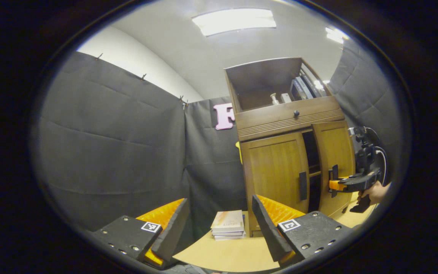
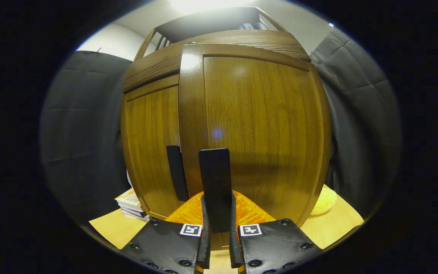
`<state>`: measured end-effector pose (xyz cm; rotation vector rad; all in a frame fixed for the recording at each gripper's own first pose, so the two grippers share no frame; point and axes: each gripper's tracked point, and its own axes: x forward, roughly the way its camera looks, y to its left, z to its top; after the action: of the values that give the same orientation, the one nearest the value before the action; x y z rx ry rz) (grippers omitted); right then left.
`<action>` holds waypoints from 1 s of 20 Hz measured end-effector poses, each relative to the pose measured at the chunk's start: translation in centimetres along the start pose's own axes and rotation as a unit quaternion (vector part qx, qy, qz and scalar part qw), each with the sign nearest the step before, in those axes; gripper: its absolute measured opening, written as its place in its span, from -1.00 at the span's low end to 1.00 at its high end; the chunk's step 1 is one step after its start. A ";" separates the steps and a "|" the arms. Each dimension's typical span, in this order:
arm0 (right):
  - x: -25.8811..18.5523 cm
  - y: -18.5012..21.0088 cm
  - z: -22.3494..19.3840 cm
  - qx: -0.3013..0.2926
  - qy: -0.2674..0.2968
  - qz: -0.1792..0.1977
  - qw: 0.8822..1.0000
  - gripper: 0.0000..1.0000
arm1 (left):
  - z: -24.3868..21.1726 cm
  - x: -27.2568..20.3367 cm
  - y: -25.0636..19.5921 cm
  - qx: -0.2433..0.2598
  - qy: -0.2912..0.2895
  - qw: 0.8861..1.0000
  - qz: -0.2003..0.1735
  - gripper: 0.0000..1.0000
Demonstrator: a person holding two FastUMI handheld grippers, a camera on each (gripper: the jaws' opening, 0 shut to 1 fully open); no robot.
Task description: Open the right door of the double-door shoe cabinet with the right hand, and open the left door with the left hand.
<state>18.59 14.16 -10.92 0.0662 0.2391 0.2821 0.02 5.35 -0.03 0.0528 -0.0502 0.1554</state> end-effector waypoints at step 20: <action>-11.1 -6.6 -1.0 -0.001 0.004 -0.043 0.999 -0.64 | 0.8 3.3 -13.4 -0.042 -0.020 0.990 -0.134 0.94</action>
<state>9.74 4.73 -9.99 0.0522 0.2498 0.1962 5.29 -7.38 0.30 -0.0208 -0.0895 -0.1175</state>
